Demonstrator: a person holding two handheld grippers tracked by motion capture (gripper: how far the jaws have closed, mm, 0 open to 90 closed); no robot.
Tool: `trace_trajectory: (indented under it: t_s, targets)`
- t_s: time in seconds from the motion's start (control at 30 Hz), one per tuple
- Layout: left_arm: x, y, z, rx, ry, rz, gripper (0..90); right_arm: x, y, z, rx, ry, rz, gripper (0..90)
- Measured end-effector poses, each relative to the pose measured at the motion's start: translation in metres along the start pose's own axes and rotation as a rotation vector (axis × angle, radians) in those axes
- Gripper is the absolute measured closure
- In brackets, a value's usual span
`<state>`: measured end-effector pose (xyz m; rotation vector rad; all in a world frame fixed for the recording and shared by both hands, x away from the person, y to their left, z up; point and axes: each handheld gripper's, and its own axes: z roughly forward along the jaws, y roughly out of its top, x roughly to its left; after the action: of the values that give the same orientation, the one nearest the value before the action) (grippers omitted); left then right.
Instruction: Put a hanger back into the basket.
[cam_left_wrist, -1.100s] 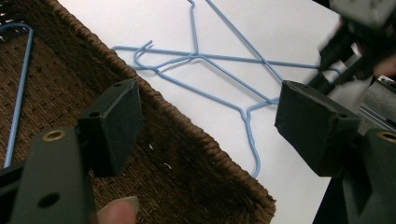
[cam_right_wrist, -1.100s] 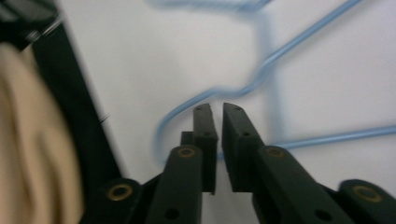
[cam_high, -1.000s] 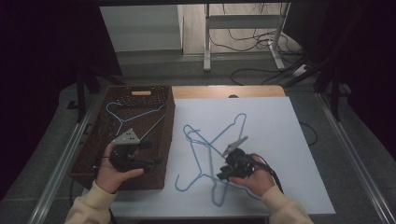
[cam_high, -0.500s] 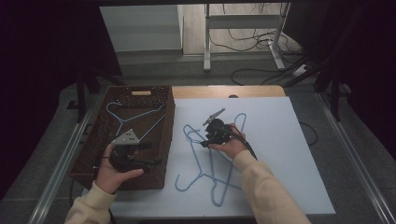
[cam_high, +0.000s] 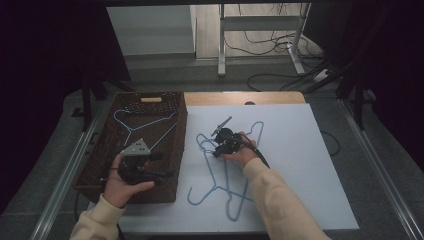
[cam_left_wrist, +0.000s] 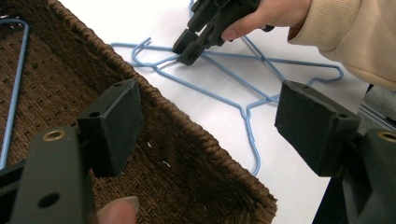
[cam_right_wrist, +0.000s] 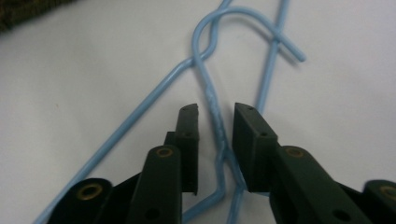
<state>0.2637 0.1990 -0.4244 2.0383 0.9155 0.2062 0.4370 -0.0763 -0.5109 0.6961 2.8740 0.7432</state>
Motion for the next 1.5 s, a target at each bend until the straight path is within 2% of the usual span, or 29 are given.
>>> trace_trajectory:
  t_s: [0.07,0.23,0.3,0.43,0.7,0.87,1.07,1.33,1.5]
  targets:
    - [0.0,0.0,0.0,0.001,0.0,0.0,22.8,0.001,0.001,0.0,0.003,-0.017,-0.011,79.8]
    - [-0.001,0.0,0.001,0.002,-0.002,0.005,22.8,0.002,0.0,-0.002,0.005,-0.029,-0.039,85.5]
    - [-0.002,0.001,0.001,0.003,-0.003,0.006,22.9,0.002,0.0,-0.007,-0.007,-0.028,-0.016,85.6]
    - [-0.004,0.001,0.002,0.005,-0.004,0.007,22.9,0.003,-0.002,-0.023,-0.05,-0.033,-0.011,85.6]
    - [-0.016,0.007,0.009,0.015,-0.012,0.033,23.0,0.011,-0.015,-0.064,-0.134,-0.085,0.027,85.6]
    - [-0.027,0.015,0.024,0.053,-0.019,0.041,23.2,0.016,-0.031,-0.086,-0.201,-0.109,0.073,85.9]
    - [-0.04,0.026,0.045,0.09,-0.034,0.03,23.3,0.019,-0.047,-0.099,-0.245,-0.126,0.115,85.9]
    - [-0.056,0.038,0.071,0.123,-0.069,0.003,23.2,0.024,-0.055,-0.111,-0.272,-0.143,0.138,86.0]
    - [-0.065,0.044,0.094,0.15,-0.098,-0.01,23.5,0.027,-0.057,-0.117,-0.286,-0.148,0.148,86.0]
